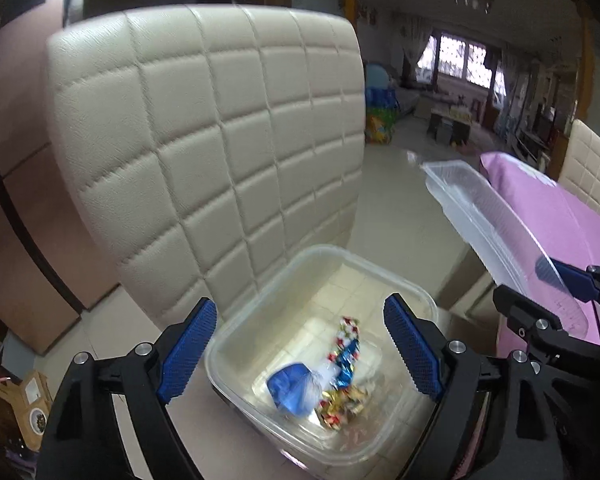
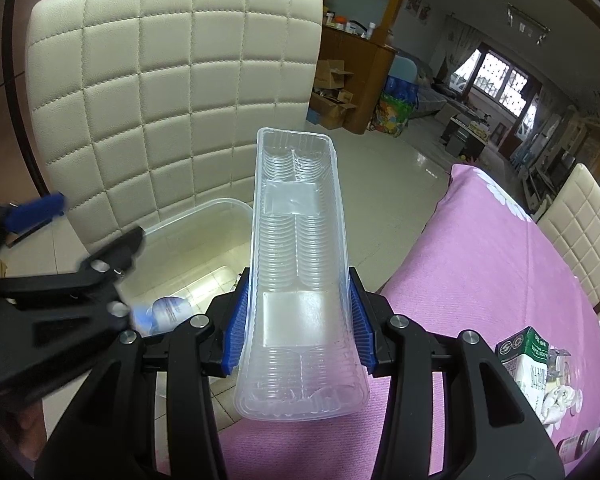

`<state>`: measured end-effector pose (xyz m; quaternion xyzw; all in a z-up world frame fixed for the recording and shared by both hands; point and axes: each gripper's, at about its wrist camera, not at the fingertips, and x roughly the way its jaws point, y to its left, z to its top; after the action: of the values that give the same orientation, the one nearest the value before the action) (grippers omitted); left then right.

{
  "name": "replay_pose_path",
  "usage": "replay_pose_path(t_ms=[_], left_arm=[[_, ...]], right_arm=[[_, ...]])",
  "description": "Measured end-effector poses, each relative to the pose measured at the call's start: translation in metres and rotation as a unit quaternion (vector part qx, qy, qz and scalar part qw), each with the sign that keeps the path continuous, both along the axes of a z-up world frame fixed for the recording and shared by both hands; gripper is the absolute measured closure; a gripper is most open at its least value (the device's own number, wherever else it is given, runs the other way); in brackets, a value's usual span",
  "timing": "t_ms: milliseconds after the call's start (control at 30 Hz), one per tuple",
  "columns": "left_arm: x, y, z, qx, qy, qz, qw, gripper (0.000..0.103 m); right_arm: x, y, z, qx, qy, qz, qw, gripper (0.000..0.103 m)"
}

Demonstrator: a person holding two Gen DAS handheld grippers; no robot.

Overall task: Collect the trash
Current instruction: 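Move both tools back over the table toward the carton and bottle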

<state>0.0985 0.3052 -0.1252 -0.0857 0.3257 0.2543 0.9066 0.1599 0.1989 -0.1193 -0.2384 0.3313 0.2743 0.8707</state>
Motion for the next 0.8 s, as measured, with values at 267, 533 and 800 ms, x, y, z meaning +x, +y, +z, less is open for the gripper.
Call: replay_pose_path(t_ms=[267,533,800], left_arm=[[-0.004,0.012,-0.004,0.0,0.013,0.015,0.9998,0.018],[-0.02,0.034,-0.007,-0.001,0.021,0.048,0.9986,0.018],[-0.028,0.043,-0.006,-0.006,0.022,0.066,0.9976,0.018]], right_arm=[[0.0,0.014,-0.006,-0.005,0.005,0.008,1.0,0.056],[-0.003,0.033,-0.005,-0.002,0.003,0.024,1.0,0.051],[-0.01,0.041,0.006,0.01,-0.025,0.029,0.999,0.026]])
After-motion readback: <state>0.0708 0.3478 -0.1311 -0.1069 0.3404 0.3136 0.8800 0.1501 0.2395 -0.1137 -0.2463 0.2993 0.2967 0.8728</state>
